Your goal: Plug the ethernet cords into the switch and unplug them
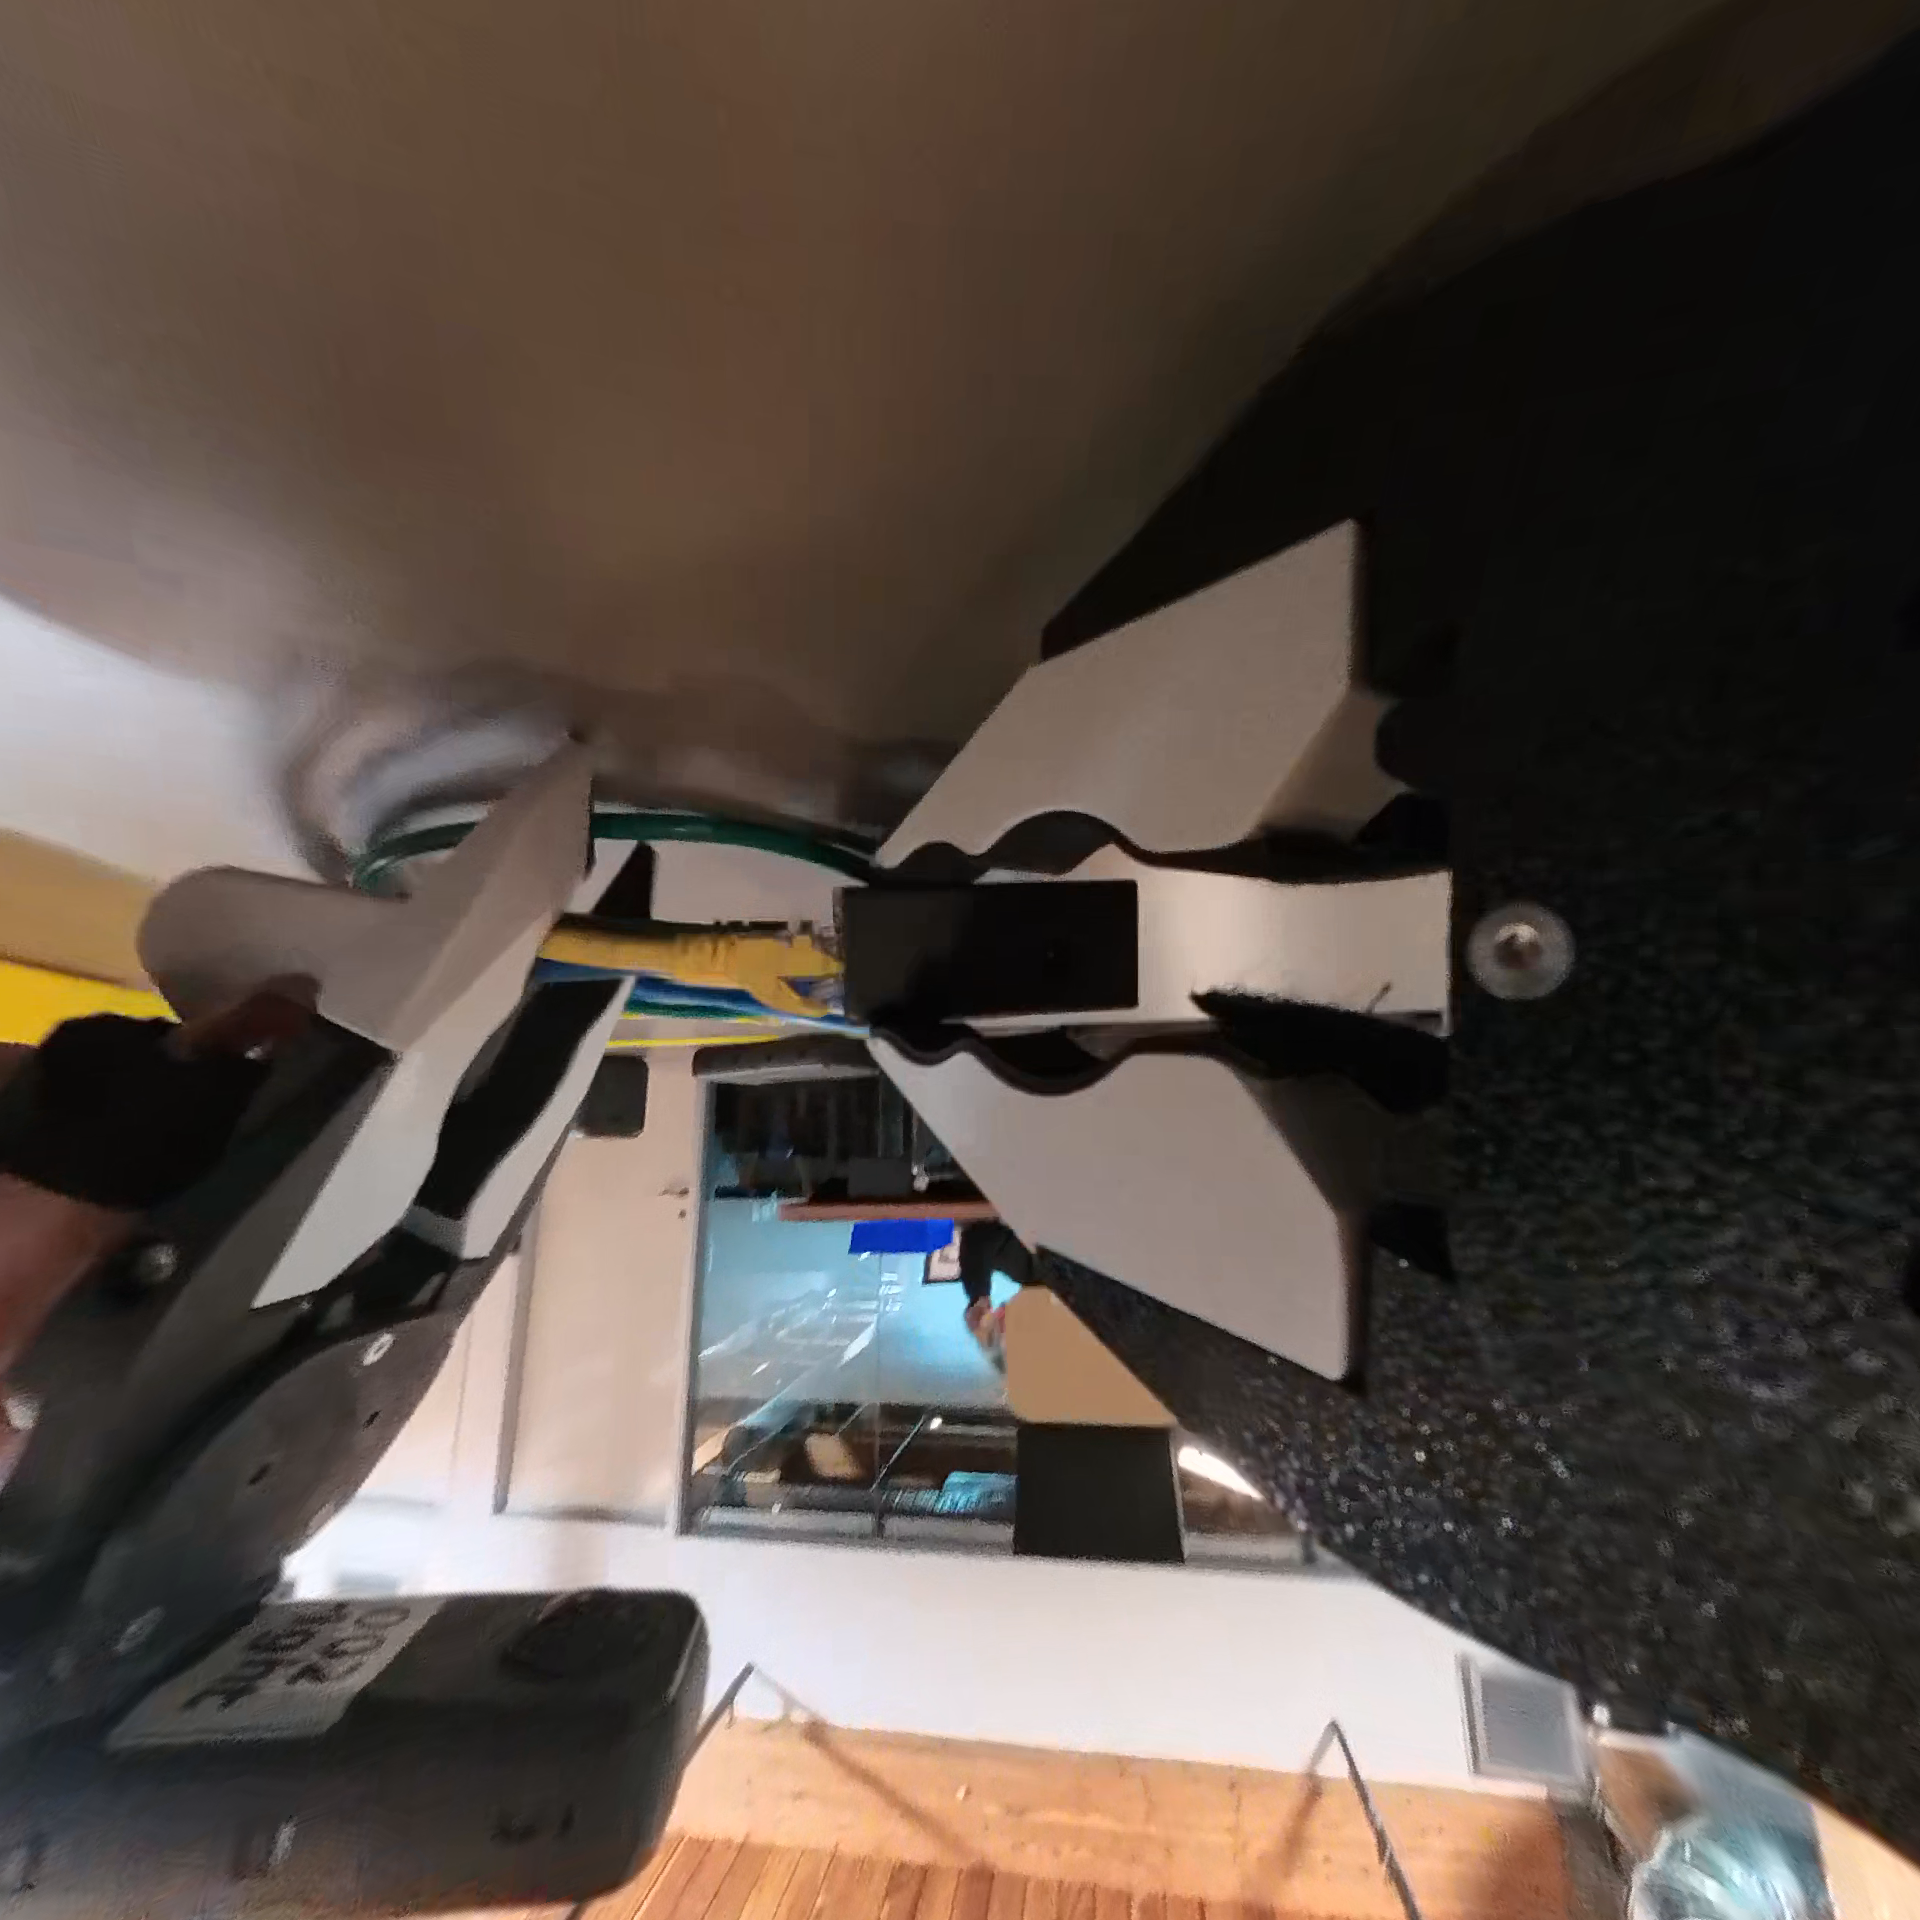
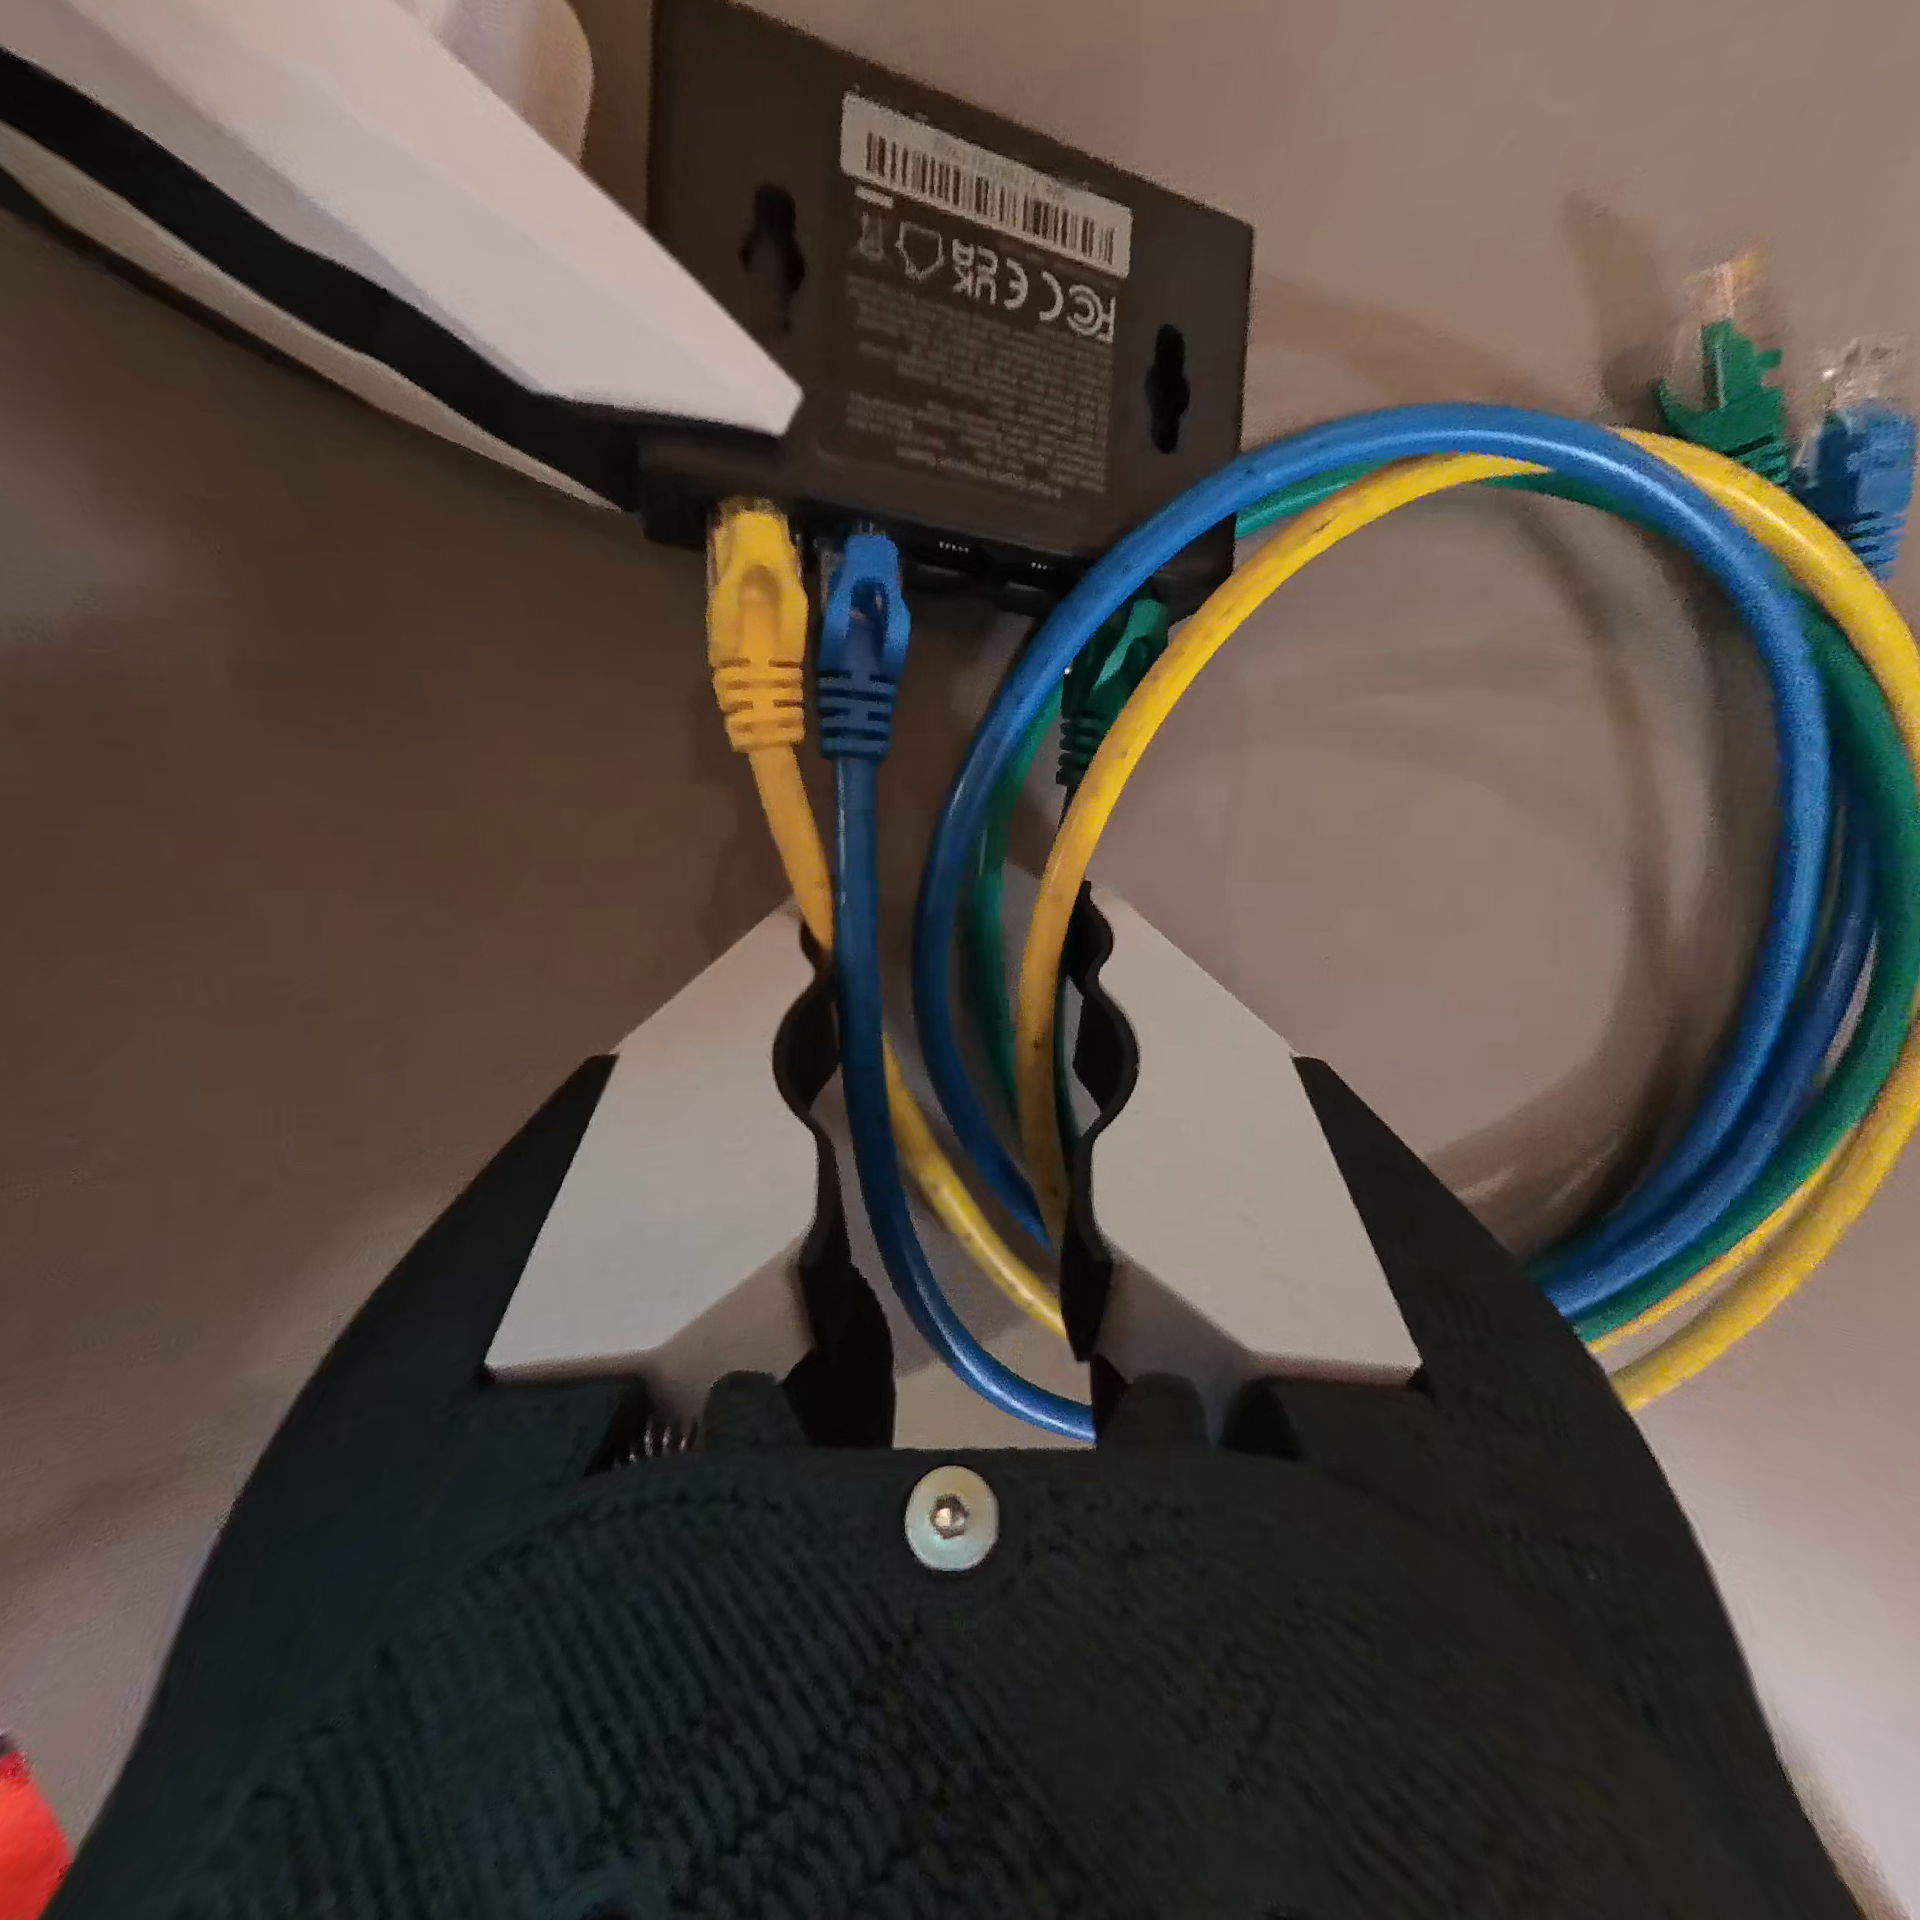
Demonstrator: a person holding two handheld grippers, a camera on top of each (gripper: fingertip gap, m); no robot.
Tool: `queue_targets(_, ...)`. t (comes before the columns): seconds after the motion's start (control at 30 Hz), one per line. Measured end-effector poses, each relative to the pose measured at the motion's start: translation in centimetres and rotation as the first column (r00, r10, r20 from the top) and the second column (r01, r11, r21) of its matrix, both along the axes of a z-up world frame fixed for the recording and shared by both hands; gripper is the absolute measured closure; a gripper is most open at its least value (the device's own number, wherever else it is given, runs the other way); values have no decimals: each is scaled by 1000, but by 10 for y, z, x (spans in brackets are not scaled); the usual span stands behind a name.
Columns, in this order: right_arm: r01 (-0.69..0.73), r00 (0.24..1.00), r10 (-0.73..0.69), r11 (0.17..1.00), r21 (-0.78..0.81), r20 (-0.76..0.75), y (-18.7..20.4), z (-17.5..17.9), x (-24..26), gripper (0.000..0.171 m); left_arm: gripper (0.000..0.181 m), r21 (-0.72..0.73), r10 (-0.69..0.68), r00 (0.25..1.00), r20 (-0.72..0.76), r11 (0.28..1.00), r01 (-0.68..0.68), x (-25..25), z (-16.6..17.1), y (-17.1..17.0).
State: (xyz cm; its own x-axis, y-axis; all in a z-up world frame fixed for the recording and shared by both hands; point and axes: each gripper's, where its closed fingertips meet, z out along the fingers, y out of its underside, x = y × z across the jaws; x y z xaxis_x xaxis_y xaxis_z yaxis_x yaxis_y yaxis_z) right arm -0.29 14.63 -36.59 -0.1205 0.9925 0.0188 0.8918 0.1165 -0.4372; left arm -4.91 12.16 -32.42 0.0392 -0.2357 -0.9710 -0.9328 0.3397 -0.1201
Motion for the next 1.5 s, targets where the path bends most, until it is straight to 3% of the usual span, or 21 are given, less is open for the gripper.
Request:
queue_targets(0.17, -22, 1000, 23, 982, 189, -5, 7, 3, 5, 146, 146, 102, -64, 996, -61, 992, 70, 7, 9, -12)
queue_targets(0.27, -31, 999, 40, 914, 405, -13, 21, 12, 10, 157, 127, 167, -88, 996, 15, 982, 84, 5, 28, -18)
queue_targets(0.33, -31, 999, 51, 842, 538, -21, 32, 25, 14, 161, 129, 230, -110, 972, 207, 971, 61, -2, 57, -21)
queue_targets(0.43, 9, 995, 56, 791, 612, -87, 39, 54, 21, 162, 117, 194, -102, 826, 554, 981, -9, -26, 94, -17)
queue_targets(0.53, 94, 983, 27, 775, 625, -180, 51, 99, 32, 162, 117, 150, -71, 746, 662, 988, -39, -46, 96, -12)
queue_targets(0.93, 338, 897, -8, 659, 672, -442, 89, 358, 135, 162, 125, 71, -6, 756, 655, 996, -53, -48, 78, -2)
queue_targets(1.13, 383, 887, -21, 592, 709, -461, 108, 451, 205, 162, 127, 38, 33, 754, 656, 996, -77, -53, 72, 4)
queue_targets(1.27, 369, 894, -49, 645, 669, -446, 127, 457, 241, 162, 132, 51, 10, 766, 642, 997, -56, -48, 72, 2)
queue_targets(1.5, 323, 912, -102, 777, 540, -398, 171, 388, 291, 162, 133, 35, 77, 776, 626, 991, -126, -56, 67, 9)
